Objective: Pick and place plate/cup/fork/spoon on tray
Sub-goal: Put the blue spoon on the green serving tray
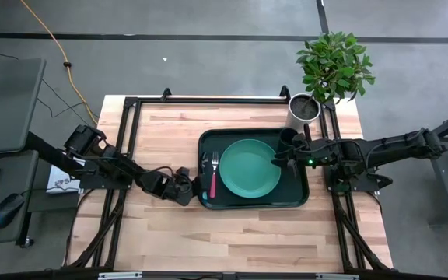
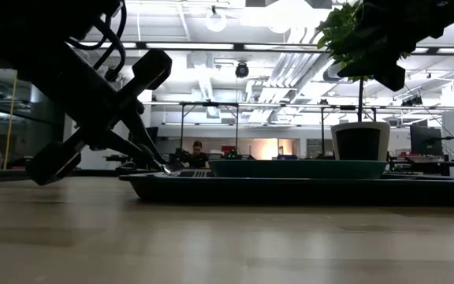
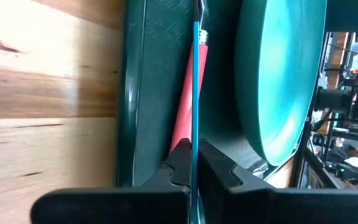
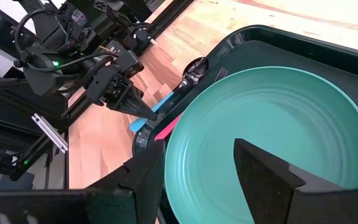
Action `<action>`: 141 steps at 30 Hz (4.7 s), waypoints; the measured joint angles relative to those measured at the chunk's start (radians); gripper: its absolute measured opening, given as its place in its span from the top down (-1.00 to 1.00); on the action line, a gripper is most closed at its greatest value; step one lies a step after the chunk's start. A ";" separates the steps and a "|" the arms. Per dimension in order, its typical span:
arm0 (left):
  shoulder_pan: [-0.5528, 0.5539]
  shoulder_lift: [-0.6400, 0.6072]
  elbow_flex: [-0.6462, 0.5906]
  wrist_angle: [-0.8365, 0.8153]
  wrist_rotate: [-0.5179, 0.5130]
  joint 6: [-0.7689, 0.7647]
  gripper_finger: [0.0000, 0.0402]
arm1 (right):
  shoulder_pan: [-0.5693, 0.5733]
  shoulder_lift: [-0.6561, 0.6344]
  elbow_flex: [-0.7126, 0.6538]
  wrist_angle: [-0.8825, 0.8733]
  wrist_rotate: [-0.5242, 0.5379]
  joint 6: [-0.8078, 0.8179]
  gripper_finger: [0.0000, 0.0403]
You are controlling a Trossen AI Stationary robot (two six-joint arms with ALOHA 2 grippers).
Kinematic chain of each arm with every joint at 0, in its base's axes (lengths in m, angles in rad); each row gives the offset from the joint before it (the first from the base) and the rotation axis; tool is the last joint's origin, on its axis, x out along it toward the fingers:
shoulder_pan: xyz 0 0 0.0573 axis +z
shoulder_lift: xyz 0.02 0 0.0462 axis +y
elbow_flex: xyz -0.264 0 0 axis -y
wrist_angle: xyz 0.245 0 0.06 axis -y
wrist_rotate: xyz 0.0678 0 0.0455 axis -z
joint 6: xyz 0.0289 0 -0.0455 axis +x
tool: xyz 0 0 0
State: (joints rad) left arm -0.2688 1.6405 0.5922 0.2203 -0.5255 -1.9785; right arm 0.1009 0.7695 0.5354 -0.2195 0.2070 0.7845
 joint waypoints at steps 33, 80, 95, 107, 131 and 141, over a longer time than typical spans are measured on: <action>0.052 0.000 0.000 -0.022 0.073 0.055 1.00 | 0.000 0.000 0.000 0.001 0.031 0.005 0.09; 0.037 0.066 -0.001 0.055 0.084 0.055 0.99 | 0.000 0.000 0.000 0.006 0.022 0.002 0.09; 0.037 0.066 0.000 0.063 0.084 0.061 0.99 | 0.000 0.000 0.000 0.006 0.022 0.009 0.09; 0.037 0.066 0.000 0.068 0.084 0.071 0.99 | 0.000 0.001 0.000 0.006 0.022 0.001 0.09; 0.037 0.066 0.000 0.069 0.083 0.071 0.89 | 0.000 0.002 0.000 0.006 0.022 0.001 0.09; 0.037 0.066 0.000 0.070 0.081 0.071 0.60 | 0.000 0.002 0.000 0.006 0.022 0.001 0.09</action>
State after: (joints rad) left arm -0.2314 1.7069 0.5922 0.2901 -0.4446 -1.9079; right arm 0.1009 0.7712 0.5354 -0.2131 0.2291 0.7856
